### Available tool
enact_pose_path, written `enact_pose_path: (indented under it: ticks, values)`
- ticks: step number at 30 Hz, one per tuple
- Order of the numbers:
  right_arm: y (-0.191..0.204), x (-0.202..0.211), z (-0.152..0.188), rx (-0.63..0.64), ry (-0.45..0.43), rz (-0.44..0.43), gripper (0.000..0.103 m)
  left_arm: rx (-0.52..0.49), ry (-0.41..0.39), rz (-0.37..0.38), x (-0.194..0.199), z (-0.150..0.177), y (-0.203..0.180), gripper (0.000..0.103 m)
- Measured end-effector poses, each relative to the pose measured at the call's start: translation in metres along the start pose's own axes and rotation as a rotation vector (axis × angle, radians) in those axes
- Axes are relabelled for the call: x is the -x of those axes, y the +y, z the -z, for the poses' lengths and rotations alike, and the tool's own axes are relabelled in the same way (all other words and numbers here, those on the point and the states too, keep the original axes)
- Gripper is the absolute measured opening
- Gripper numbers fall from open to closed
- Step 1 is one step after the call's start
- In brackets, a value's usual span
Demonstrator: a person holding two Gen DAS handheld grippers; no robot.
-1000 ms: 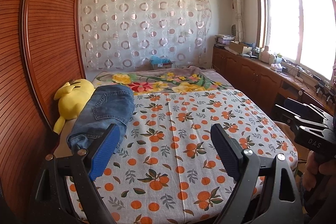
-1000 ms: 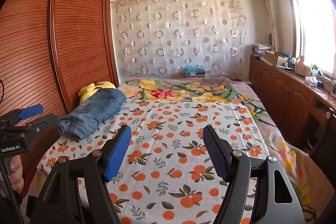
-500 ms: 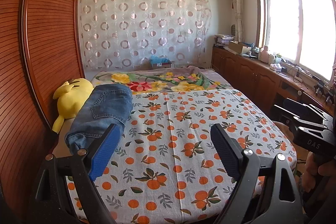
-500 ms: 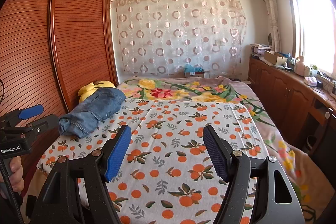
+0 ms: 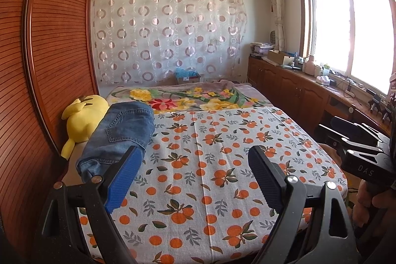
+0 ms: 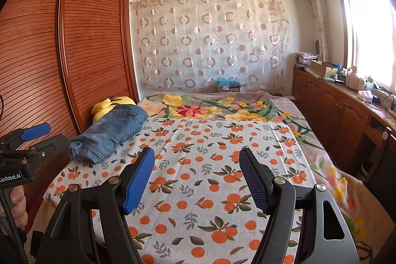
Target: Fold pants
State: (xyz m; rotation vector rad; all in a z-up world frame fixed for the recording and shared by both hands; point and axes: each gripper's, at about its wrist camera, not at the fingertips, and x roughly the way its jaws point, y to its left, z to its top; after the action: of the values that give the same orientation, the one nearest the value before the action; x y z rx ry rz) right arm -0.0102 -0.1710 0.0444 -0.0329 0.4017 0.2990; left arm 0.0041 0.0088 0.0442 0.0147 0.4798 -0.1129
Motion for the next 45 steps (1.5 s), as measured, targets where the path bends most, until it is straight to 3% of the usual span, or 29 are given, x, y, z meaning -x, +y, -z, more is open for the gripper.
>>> enact_pose_path:
  ticks: [45]
  values:
    - [0.0053, 0.0002, -0.0001, -0.011, 0.003, 0.016, 0.073, 0.003, -0.005, 0.002, 0.0004, 0.0009, -0.002, 0.089]
